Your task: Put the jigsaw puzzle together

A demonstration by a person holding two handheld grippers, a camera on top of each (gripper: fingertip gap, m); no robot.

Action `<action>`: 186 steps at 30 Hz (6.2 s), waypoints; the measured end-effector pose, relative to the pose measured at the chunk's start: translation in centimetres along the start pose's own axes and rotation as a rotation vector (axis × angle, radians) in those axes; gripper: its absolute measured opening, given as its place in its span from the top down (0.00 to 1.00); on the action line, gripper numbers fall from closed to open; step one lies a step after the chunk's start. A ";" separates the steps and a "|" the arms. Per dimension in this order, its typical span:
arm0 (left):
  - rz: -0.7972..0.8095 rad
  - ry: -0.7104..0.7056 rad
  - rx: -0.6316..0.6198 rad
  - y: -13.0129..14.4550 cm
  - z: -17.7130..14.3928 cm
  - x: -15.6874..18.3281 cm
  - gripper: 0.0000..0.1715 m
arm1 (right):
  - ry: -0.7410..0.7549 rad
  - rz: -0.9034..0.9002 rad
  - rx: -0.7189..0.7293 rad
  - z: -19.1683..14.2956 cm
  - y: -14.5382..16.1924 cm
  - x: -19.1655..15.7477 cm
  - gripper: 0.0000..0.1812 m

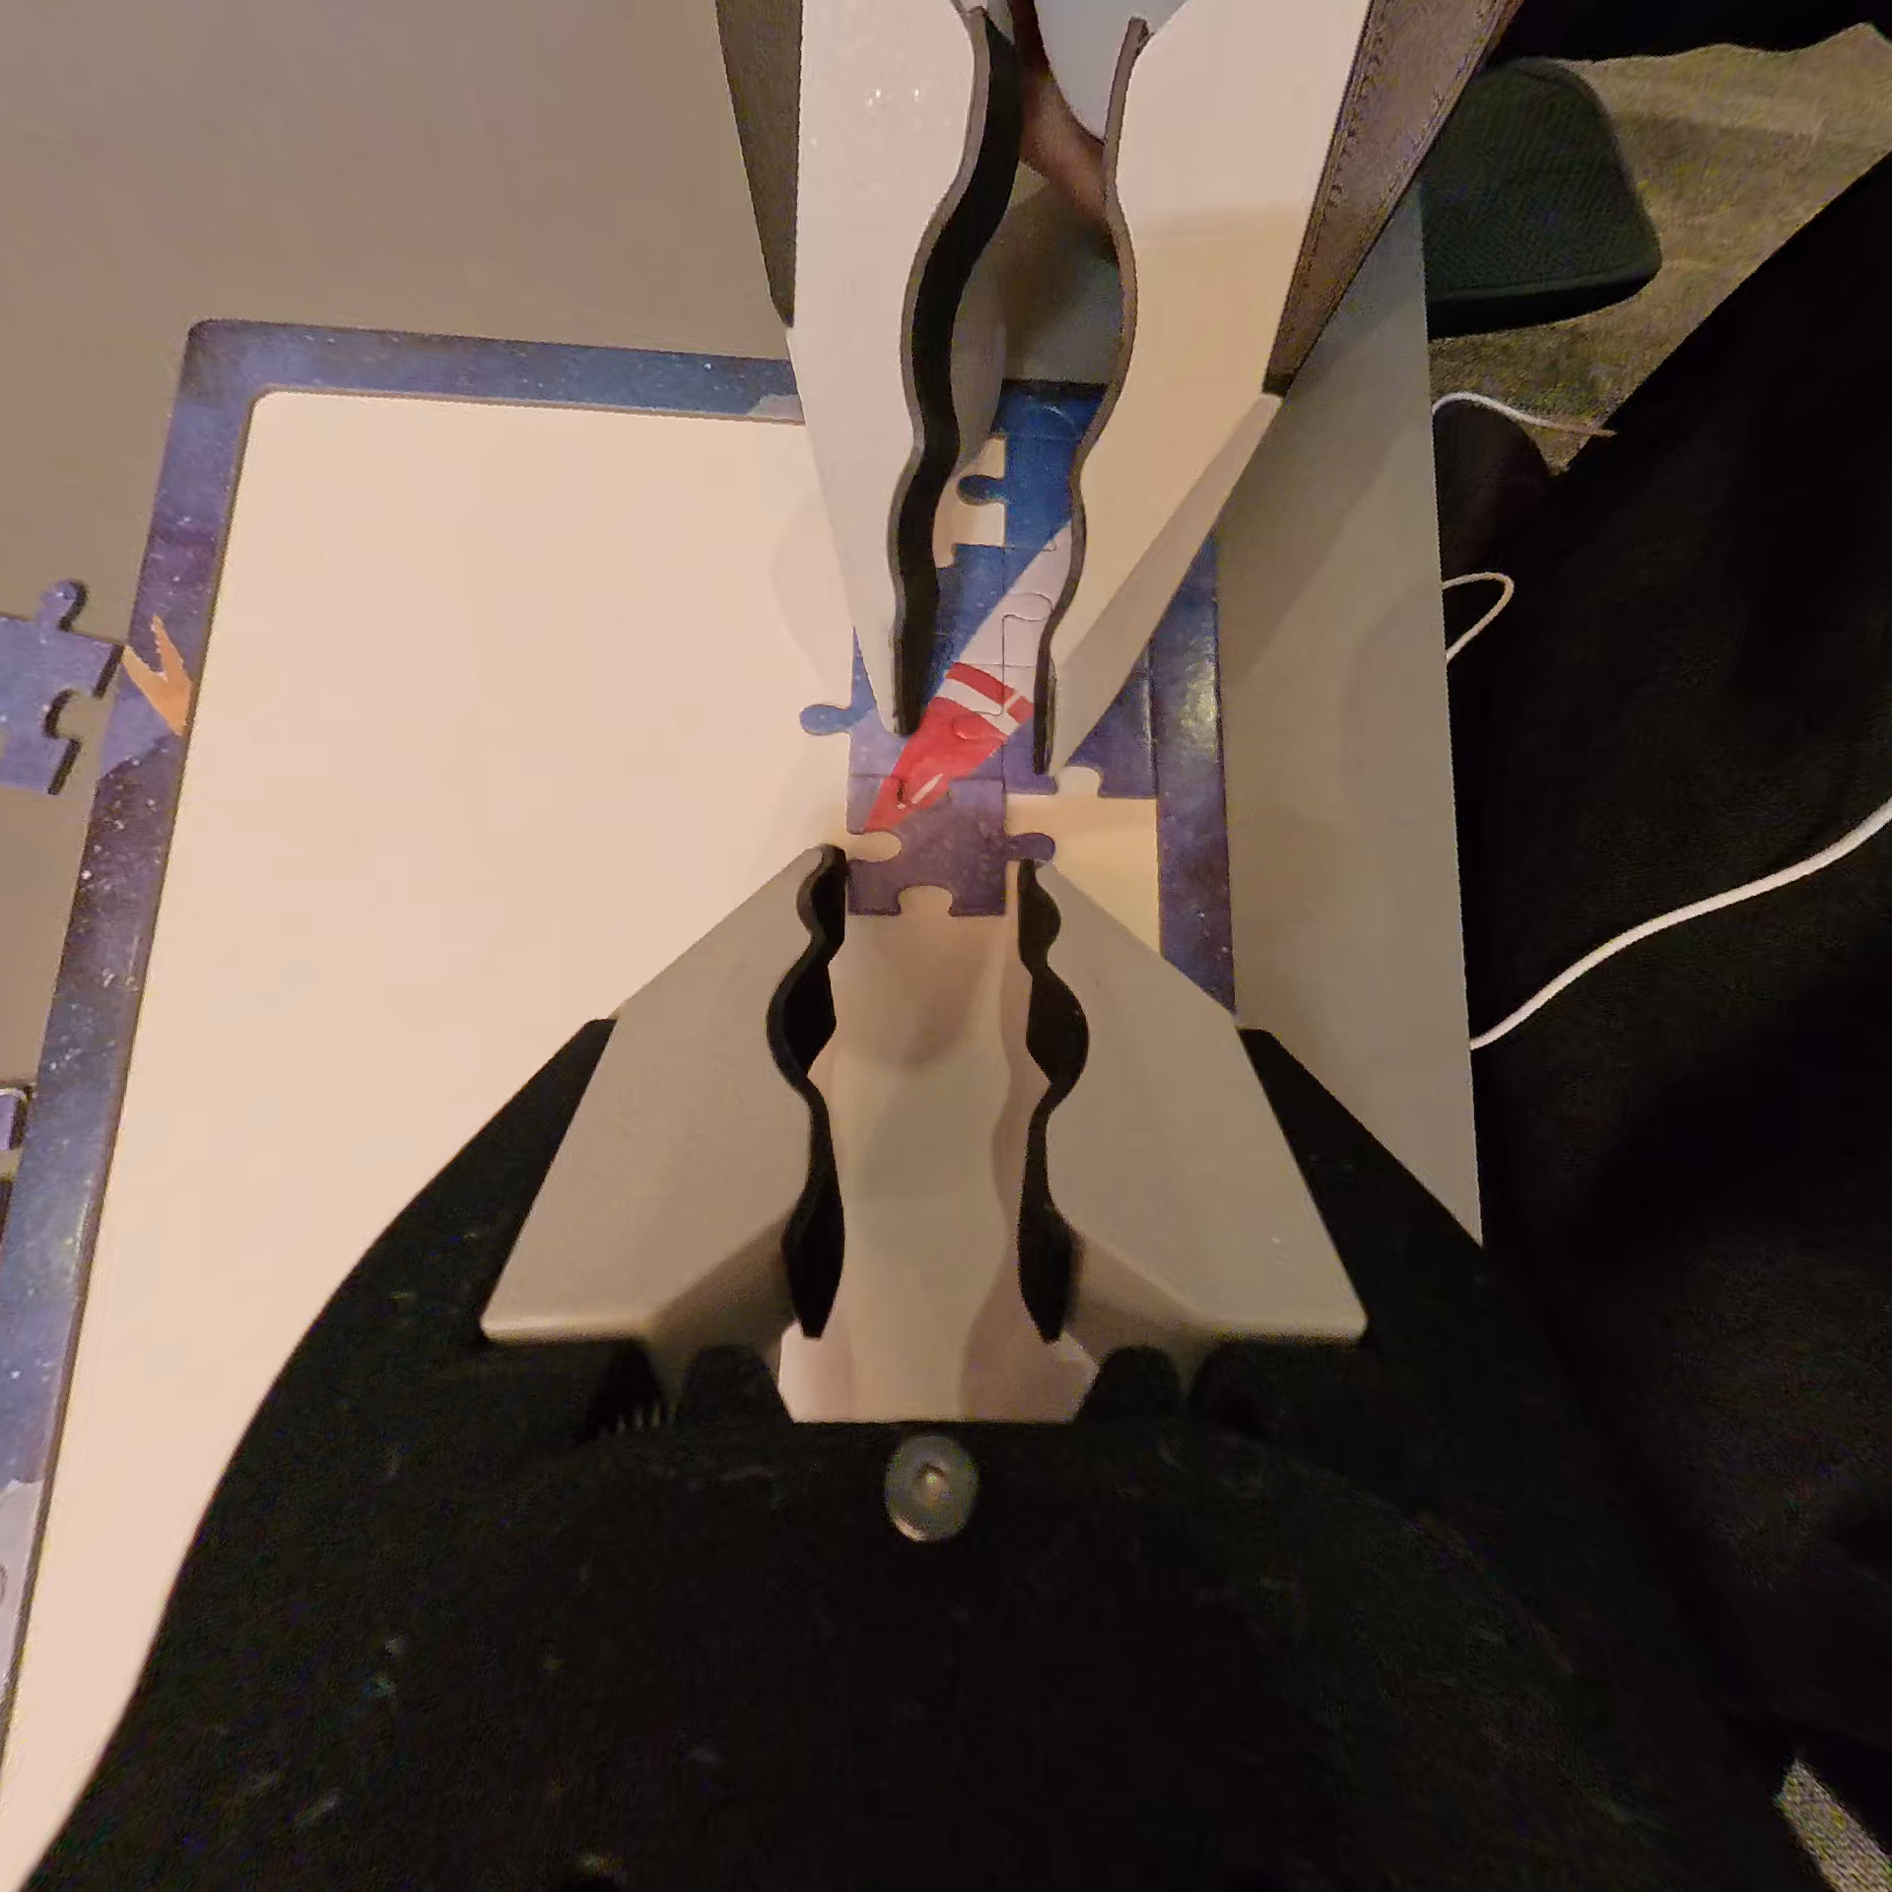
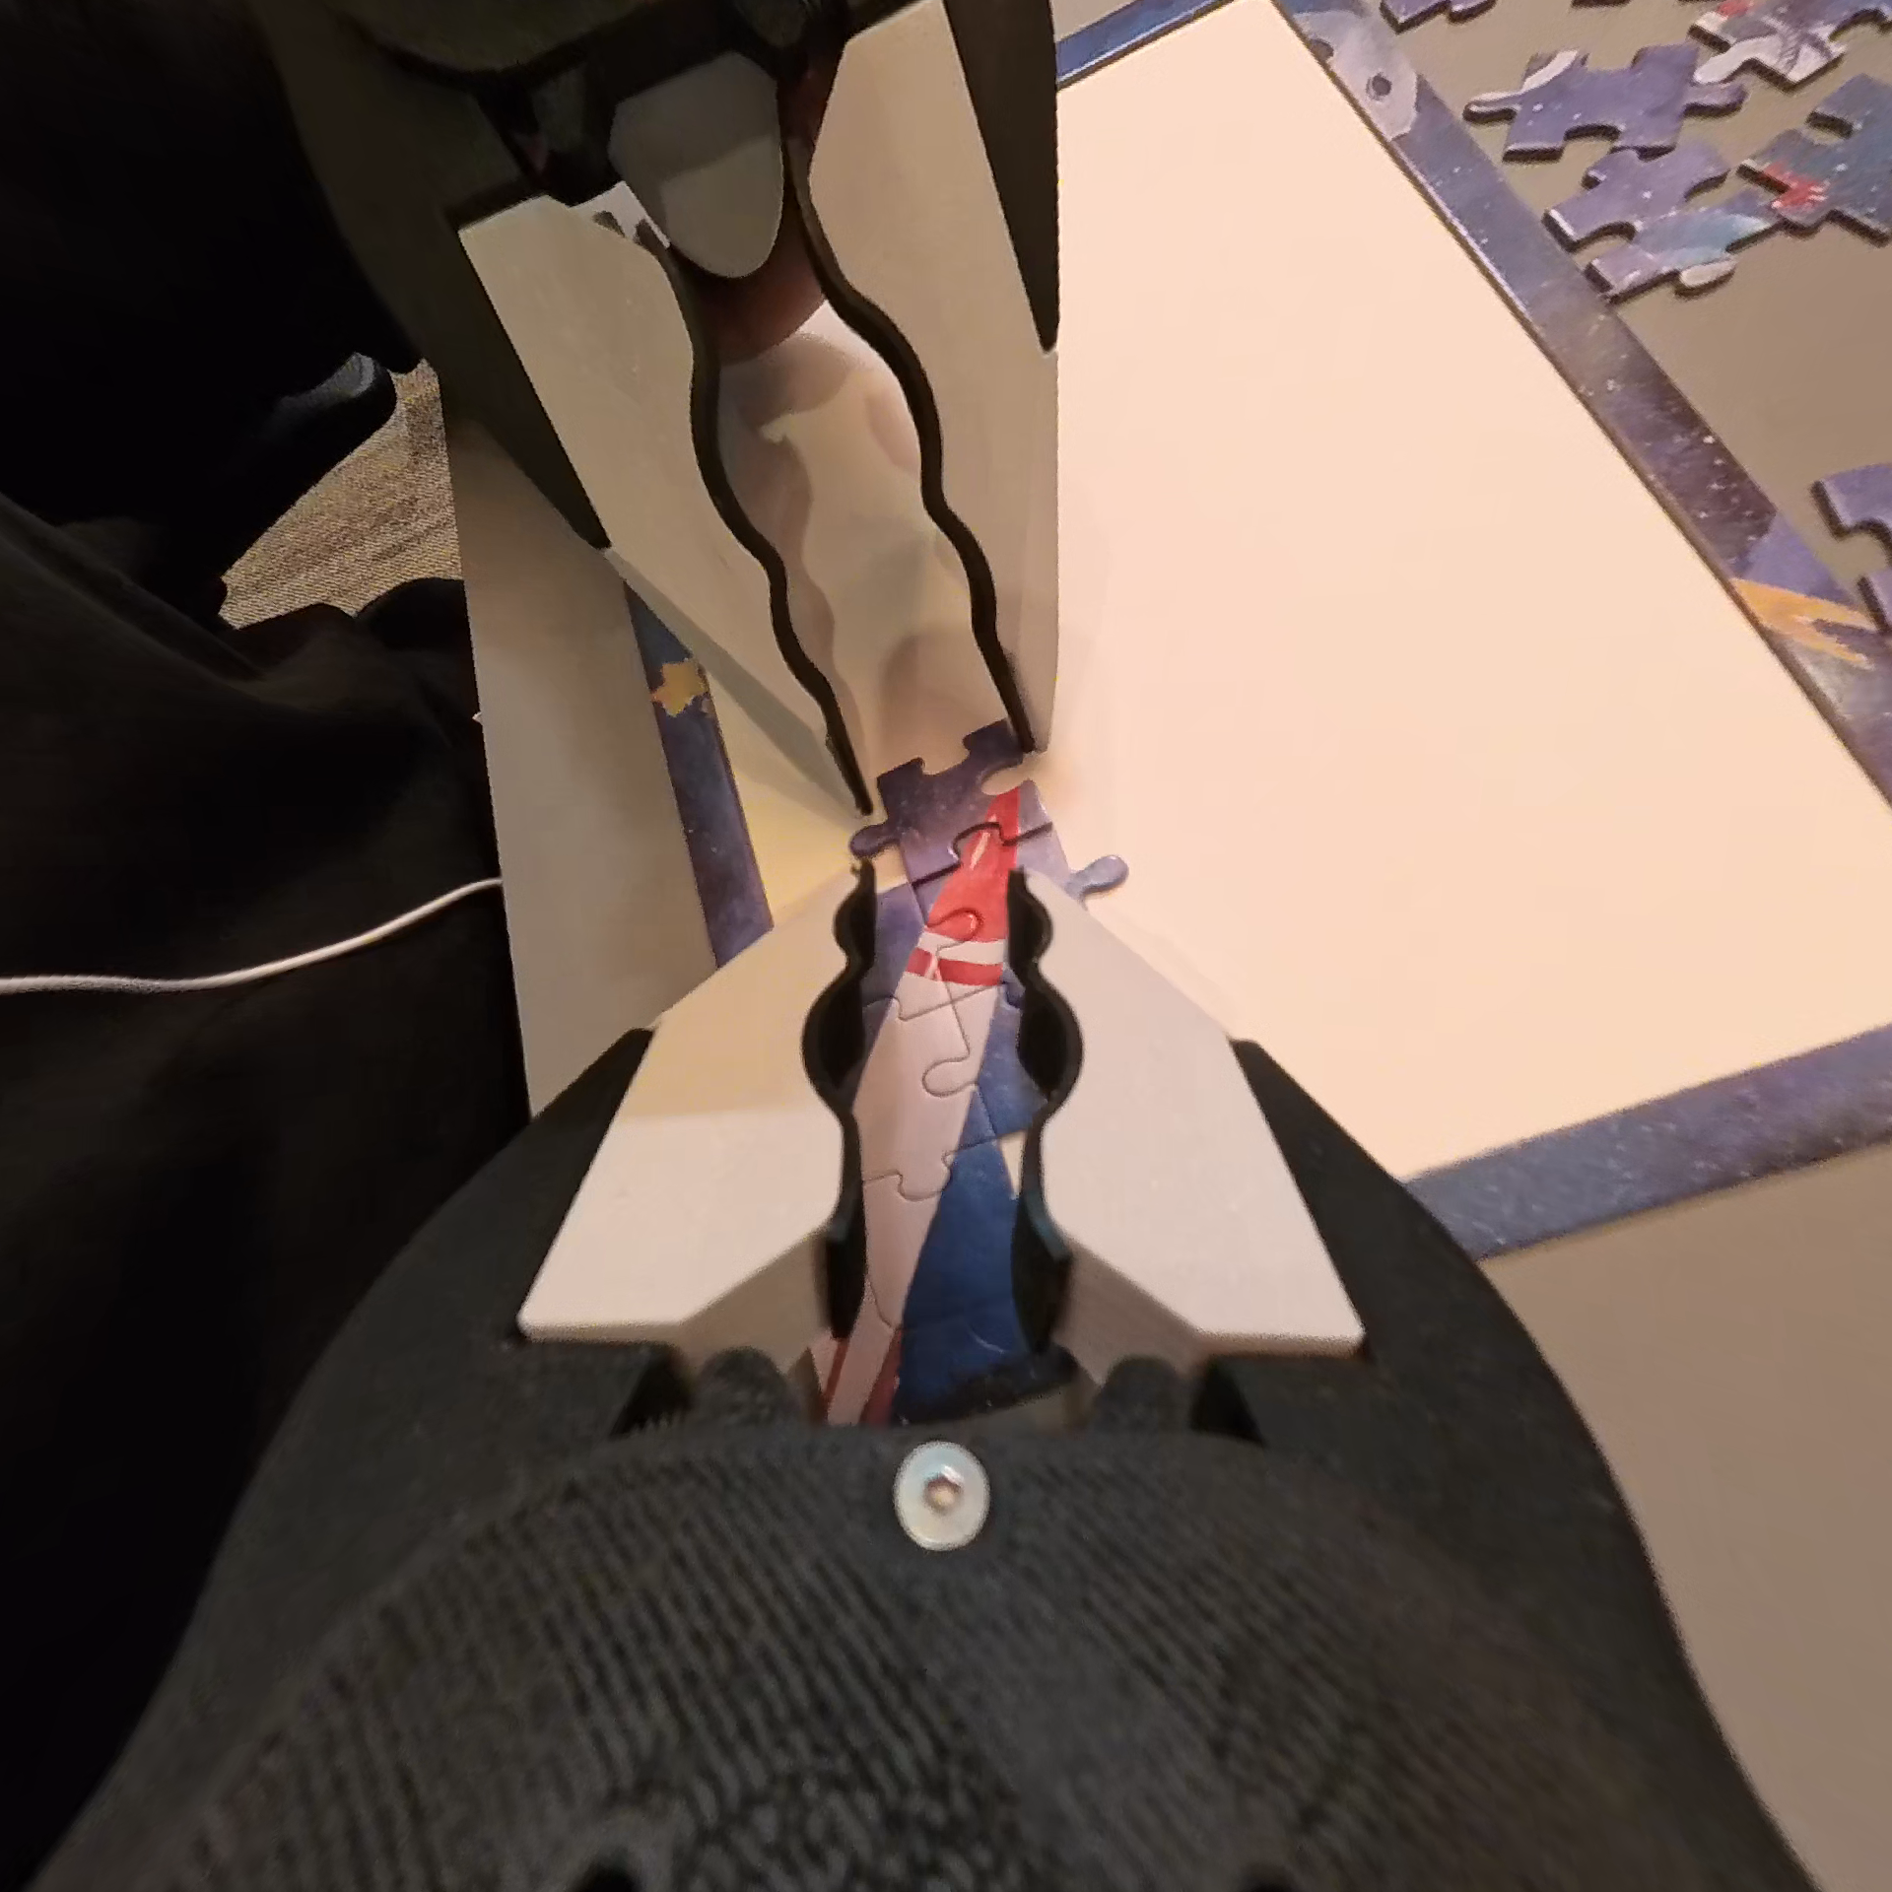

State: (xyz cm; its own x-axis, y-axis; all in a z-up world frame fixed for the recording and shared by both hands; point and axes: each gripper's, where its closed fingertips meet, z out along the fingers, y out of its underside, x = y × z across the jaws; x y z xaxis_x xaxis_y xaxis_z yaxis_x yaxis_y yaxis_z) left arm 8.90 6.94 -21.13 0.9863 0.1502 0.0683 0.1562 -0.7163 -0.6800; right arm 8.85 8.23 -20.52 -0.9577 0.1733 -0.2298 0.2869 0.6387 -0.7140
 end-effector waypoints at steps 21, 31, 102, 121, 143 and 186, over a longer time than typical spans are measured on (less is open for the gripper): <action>0.001 -0.040 -0.004 0.1 0.0 -0.3 0.81 | 0.058 -0.119 0.034 0.7 -1.3 0.1 0.87; -0.012 -0.052 0.000 0.1 0.1 -0.4 0.80 | 0.111 -0.241 -0.024 1.1 -0.8 0.7 0.84; 0.072 -0.005 0.050 -0.4 0.6 0.6 1.00 | -0.327 -0.515 -0.052 1.0 -0.2 -0.3 1.00; 0.002 0.019 0.039 -0.1 0.4 0.9 1.00 | -0.313 -0.573 -0.038 1.2 -0.2 -0.6 1.00; -0.115 -0.208 0.239 -4.4 -5.4 -9.8 0.96 | 0.108 -0.243 0.479 -8.3 -11.3 14.3 1.00; -0.503 -0.885 0.680 4.8 -23.6 -26.6 0.99 | 0.312 -0.132 0.630 -11.5 -10.8 19.5 1.00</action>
State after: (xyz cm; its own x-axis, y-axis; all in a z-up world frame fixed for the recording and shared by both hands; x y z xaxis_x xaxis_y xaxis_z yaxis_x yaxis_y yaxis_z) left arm -15.32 -16.61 -8.99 0.4062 0.9090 0.0936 0.1881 0.0171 -0.9820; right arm -13.23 13.32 -9.74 -0.9200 0.3914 0.0175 0.0369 0.1311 -0.9907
